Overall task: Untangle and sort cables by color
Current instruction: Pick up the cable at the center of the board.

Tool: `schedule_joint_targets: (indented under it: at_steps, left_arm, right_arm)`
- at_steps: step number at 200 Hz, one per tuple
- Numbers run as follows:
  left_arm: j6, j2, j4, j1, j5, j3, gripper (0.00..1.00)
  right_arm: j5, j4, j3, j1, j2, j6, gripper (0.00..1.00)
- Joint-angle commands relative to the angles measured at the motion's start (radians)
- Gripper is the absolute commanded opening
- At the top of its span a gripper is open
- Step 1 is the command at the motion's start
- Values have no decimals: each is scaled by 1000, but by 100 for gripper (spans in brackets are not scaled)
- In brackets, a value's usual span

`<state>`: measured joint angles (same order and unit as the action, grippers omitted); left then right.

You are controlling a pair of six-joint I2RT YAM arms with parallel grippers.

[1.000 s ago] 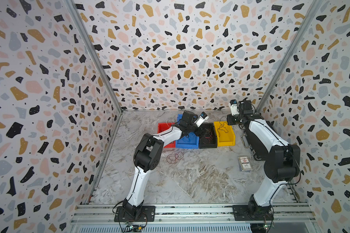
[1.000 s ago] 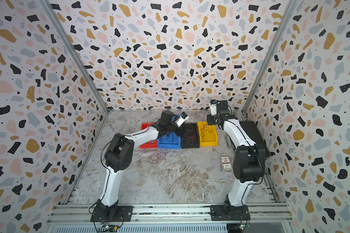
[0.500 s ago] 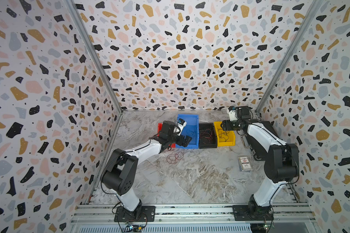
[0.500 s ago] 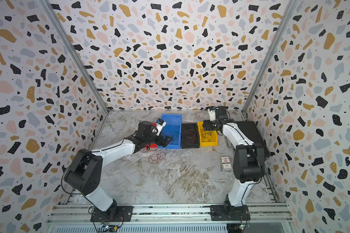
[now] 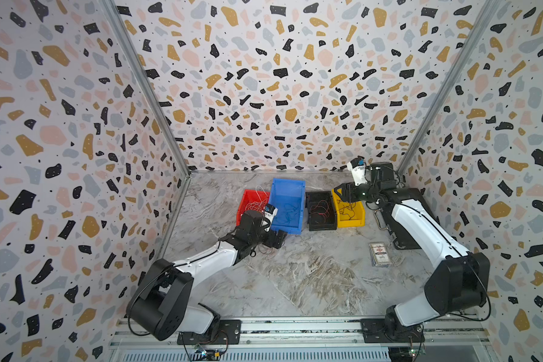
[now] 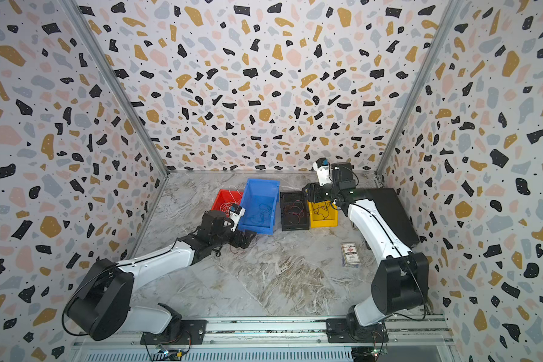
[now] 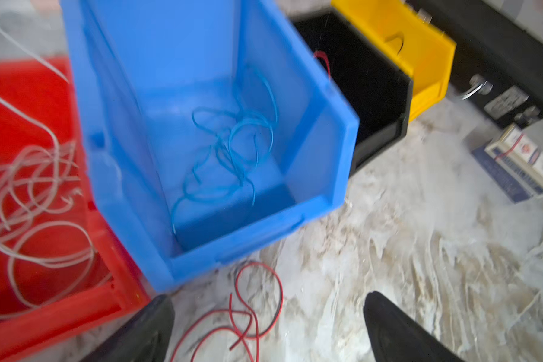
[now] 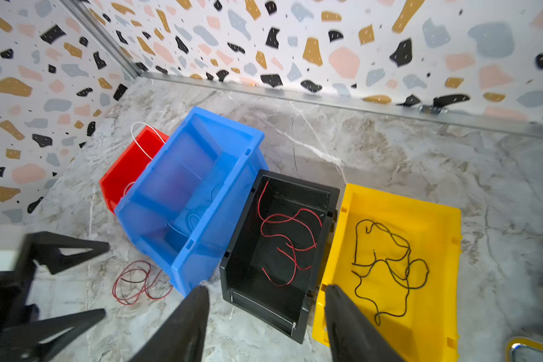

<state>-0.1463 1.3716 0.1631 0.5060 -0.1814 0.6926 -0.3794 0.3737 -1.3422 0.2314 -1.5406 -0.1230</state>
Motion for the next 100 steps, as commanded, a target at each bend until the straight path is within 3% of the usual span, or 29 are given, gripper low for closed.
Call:
schedule_joint_targets:
  at_steps: [1,31,54,100]
  left_arm:
    - [-49,-77,17,5,78,-113,97]
    - [-12,-47,-55,3,84,-85,95]
    - [-26,49,-37,5,37,-61,92]
    - [-34,210,-11,18,70,-3,88]
  right_arm:
    - [-45,13,30,8,3,-27,62]
    - [-73,17,40,18,59,-53,58]
    - [-92,6,99,38,152,-69,57]
    - [-88,-16,235,79,324,-85,56]
